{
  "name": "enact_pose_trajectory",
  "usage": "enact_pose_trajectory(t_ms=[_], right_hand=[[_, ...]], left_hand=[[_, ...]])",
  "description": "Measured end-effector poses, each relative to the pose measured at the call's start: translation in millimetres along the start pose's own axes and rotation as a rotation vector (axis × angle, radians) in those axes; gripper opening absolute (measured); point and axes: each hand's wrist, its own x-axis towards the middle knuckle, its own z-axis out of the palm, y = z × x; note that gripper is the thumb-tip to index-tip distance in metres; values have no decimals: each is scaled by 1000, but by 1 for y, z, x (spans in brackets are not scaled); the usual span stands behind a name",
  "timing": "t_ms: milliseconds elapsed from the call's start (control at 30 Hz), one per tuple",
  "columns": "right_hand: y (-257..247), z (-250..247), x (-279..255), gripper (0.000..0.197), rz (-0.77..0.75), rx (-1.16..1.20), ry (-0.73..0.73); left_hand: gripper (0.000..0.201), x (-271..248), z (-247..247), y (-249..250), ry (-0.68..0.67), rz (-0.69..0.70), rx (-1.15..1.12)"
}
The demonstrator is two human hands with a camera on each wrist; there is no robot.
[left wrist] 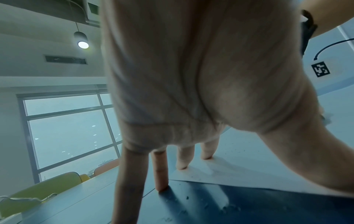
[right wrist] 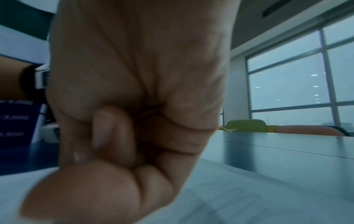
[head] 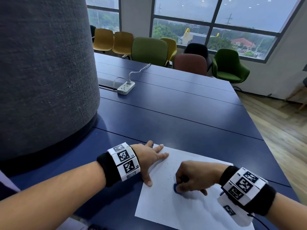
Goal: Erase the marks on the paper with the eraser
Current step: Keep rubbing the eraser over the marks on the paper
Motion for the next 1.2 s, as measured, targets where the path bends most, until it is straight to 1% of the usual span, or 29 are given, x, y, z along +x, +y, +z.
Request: enact_pose_trajectory(t_ms=[33,167,200,233,333,367,400,467,500,533,633,667,700,767,800,833,933,967,1067,1100,1200], right_hand=[[-1,-1,1,27,-1,-1,-7],[7,-13,11,34,74,79,196],[7,-11,11,32,70,86,204],[5,-8,9,29,56,74,170],[-3,1,0,23,-5,23,-55],[-3,1,0,24,-3,29,-76],[-2,-2,1,27,12,51,-47],[2,-6,1,32,49,85,82],[2,-4,0,32,48,83,117],[0,0,-3,29,32,76,107],[-10,13,-11,22,-39,42,-66],[-11,13,-11,23,-36,39,-81],[-8,10,-9,25,-18,45,-50],[-3,3,-9,30,27,57,65],[-2,4,-9,31,31,51,91],[-3,6,-11,30,13,44,78],[-9,16,-18,24,-38,49,-66],[-7,16,-18,25,-30,69,-58],[1,9,-18,31,19,95,69],[0,11,-19,31,10,92,64],[-8,22,-23,27,-49,101,-68]], left_hand=[[118,0,0,0,0,1,0],[118,1,1,-1,2,0,-6],[118,1,1,-1,3,-2,-3],[119,1,1,-1,4,-3,0],[119,2,0,0,0,-3,1],[119,2,0,-1,-3,-2,5],[119,2,1,-1,-6,-3,7],[118,2,1,-1,-10,-8,7],[118,2,1,-1,-9,-10,7],[118,1,0,0,-7,-10,9],[118,1,-1,1,-6,-8,5],[119,1,-1,1,-10,-8,4],[119,2,-1,0,-14,-9,5],[119,2,0,0,-16,-14,3],[119,2,0,0,-16,-16,1],[119,2,0,0,-16,-17,0],[118,1,-1,1,-15,-14,0],[118,1,-1,1,-18,-15,0],[118,2,0,0,-21,-12,1],[119,2,0,-1,-19,-13,-2],[119,1,0,0,-21,-14,-6]])
